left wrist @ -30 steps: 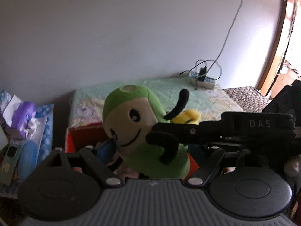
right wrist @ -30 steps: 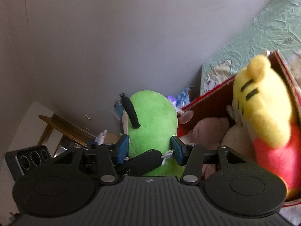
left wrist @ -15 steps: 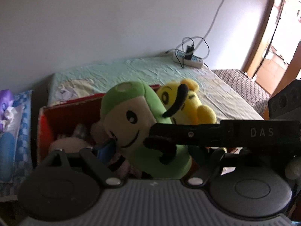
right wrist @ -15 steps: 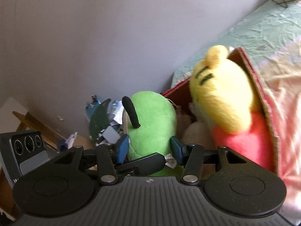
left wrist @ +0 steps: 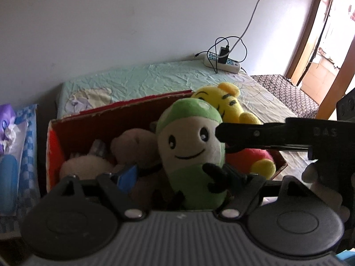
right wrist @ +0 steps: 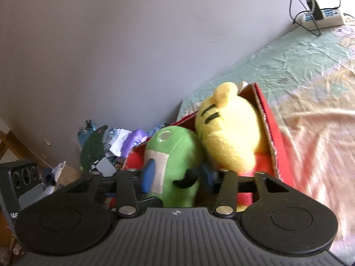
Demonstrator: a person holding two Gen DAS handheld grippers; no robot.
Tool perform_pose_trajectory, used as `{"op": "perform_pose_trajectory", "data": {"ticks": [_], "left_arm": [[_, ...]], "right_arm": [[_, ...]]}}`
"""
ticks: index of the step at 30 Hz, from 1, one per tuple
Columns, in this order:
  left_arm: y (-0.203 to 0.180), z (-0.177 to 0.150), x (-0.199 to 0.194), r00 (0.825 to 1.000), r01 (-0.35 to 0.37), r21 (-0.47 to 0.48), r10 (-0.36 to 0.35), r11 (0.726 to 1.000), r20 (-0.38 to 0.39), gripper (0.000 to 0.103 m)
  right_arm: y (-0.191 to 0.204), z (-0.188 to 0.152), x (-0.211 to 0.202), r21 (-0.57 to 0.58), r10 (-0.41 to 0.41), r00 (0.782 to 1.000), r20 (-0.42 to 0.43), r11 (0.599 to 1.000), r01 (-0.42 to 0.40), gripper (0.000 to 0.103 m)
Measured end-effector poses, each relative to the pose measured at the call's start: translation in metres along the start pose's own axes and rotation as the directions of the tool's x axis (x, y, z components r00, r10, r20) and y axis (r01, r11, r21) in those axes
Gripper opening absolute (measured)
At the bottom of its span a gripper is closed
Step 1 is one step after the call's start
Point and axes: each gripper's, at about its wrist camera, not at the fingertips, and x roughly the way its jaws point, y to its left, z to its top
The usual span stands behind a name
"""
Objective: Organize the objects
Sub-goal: 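Carry the green pear with the right gripper over the red box, then lower the green pear into the red box and open the right gripper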
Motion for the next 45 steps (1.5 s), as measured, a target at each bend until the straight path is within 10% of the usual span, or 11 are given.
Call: {"op": "perform_pose_trajectory", "data": {"ticks": [23,45], "left_arm": [[-0.004,0.011,-0.004,0.997,-0.076,-0.091,0.075,0.993,-0.02,0.091],[-0.066,0.01,-0.018,0.938,-0.341,-0.054,0.336,0.939,-0.079,0.092]], "right_arm": [[0.023,-0.003,0.005,-0.123,-0.071,0.997,-0.015,0.99,0.069,0.042],[0.046,-0.007,-0.044,-0.236,-0.298,0.949,0.102,0.92,0.314,0.042]]}}
